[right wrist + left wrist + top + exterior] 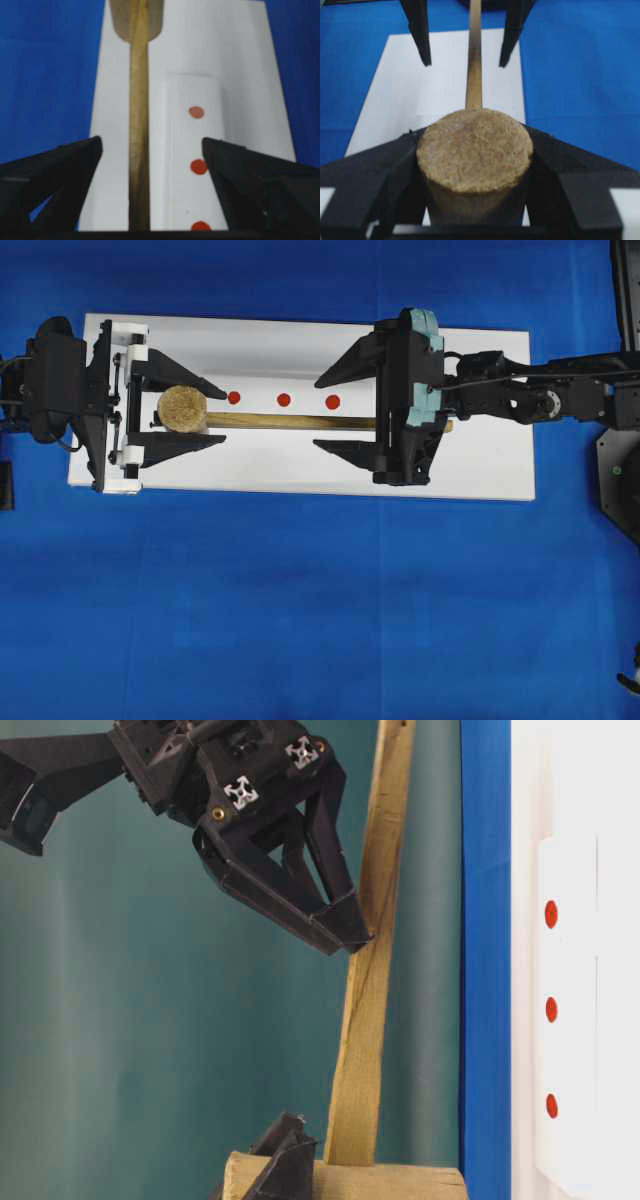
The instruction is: Hit the mark with a hammer.
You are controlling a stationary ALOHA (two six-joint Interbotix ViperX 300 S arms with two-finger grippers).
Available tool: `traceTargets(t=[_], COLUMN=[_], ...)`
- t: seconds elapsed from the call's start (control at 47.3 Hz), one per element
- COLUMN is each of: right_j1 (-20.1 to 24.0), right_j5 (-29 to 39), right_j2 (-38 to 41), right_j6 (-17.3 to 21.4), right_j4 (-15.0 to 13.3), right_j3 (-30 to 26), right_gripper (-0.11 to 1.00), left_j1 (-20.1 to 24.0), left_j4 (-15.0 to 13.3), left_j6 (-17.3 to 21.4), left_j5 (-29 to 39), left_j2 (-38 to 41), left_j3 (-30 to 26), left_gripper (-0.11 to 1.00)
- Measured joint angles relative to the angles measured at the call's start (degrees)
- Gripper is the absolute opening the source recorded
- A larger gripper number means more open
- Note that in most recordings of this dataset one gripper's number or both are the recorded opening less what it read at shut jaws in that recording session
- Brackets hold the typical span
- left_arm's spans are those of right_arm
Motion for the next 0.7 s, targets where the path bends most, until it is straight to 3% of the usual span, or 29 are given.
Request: traceTargets(t=[0.233, 0.402, 0.698], right_j1=[0.0, 0.0, 0.0], right_j5=[-0.09, -0.09, 0.0], right_j2=[0.0, 0.0, 0.0], right_j6=[0.0, 0.0, 0.09], right_j4=[-1.76, -3.34, -5.45], right_j3=[0.0, 0.0, 0.0], right_gripper=[0.93, 0.93, 0.93], left_j1=[0.0, 0.0, 0.53], left_j4=[0.0, -0.09, -0.09], left_j6=[-7.03, -19.69, -45.79], left_j5=[1.14, 2.37, 2.55], left_j2=[0.0, 0.0, 0.0], left_j3=[-0.44, -2.2, -2.99], left_gripper=[0.44, 0.44, 0.44])
